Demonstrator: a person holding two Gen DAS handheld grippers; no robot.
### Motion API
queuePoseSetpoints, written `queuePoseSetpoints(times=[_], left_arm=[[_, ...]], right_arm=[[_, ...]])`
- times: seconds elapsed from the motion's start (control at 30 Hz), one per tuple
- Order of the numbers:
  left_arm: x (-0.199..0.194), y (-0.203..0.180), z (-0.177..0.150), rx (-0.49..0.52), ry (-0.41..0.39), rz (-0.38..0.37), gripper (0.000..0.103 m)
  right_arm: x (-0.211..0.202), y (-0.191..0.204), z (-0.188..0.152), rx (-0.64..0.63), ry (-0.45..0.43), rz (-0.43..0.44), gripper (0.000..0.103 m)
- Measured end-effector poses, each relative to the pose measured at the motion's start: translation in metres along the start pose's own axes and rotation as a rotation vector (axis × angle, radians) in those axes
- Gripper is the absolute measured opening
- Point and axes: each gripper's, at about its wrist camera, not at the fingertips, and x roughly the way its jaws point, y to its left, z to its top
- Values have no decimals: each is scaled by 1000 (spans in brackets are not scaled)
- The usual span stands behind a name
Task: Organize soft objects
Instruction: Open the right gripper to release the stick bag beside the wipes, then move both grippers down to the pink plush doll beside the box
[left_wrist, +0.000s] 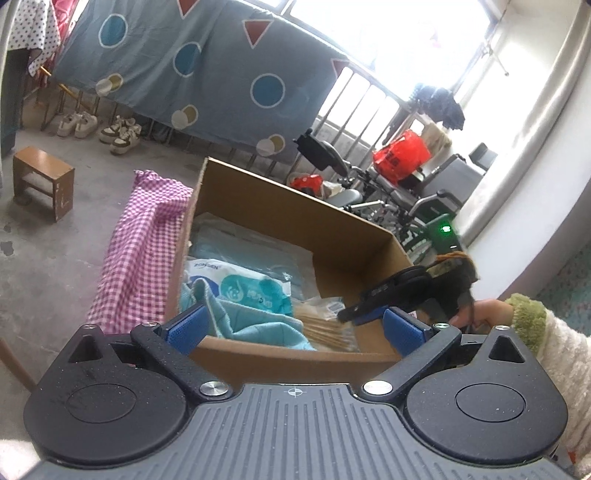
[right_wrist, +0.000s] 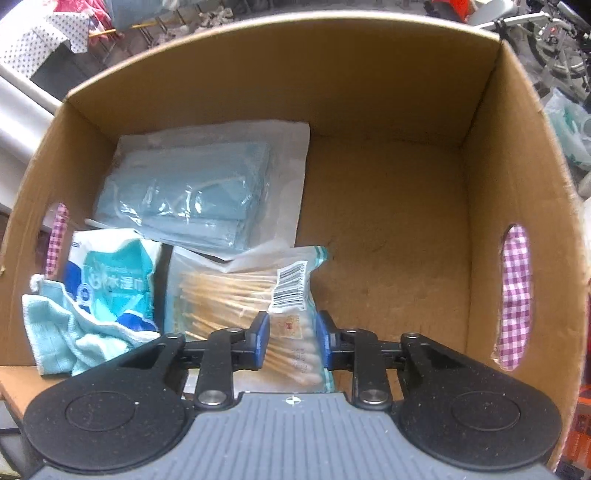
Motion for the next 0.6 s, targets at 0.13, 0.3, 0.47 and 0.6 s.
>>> queuePoseSetpoints(times=[0.13,0.3,0.47,0.6], left_arm=[[-14,0,-4,-13,-18,14,102],[-32,-3,-11,-7,-37,33,102],[-41,-10,-20,27,-40,42,102],[-38,-17,-28,56,2,38,102]], right_arm=[[-28,-5,-8,4,-84,29,57],[-84,-9,-34,9,-224,83,59],[-152,-16,-90,20,-398,176,74],[-200,-28,-157,21,-563,197,96]])
